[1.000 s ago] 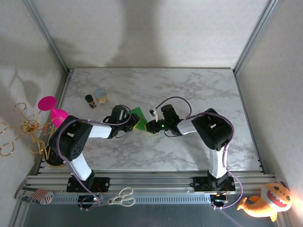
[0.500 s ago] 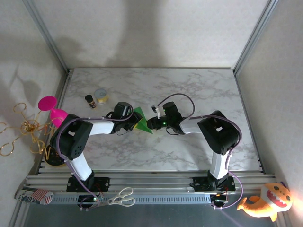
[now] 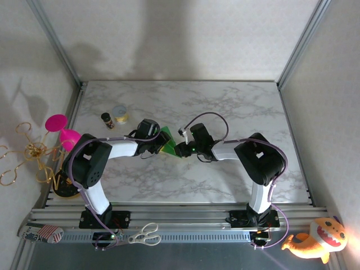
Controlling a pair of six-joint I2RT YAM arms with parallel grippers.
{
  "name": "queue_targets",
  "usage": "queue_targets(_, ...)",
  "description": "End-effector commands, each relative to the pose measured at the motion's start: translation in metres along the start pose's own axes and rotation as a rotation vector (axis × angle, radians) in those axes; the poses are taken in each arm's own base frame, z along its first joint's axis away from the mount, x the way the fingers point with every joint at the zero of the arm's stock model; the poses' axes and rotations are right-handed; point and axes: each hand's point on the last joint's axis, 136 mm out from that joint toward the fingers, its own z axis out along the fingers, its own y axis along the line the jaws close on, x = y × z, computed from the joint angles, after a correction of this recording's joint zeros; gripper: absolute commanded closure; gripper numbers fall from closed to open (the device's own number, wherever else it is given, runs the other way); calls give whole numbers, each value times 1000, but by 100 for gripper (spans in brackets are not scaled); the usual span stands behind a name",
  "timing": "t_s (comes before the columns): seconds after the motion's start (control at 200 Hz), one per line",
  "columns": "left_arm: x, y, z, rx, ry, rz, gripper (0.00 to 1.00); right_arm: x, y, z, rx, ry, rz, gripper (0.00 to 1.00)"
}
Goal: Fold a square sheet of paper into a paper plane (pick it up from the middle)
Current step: Fourth fold the wing at the center of the table.
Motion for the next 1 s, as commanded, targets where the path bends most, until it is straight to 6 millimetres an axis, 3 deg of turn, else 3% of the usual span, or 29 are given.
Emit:
queue_targets(0.0,22,93,13,-311,39,-28,49,-2,5,9,9,14,-51,67)
queue_targets(0.486,23,93,14,-308,45,-38,48,0,5,21,16,34,-80,71)
queue_targets(0.996,22,86,12,-291,48,-37,48,10,4,24,3,64,-86,89)
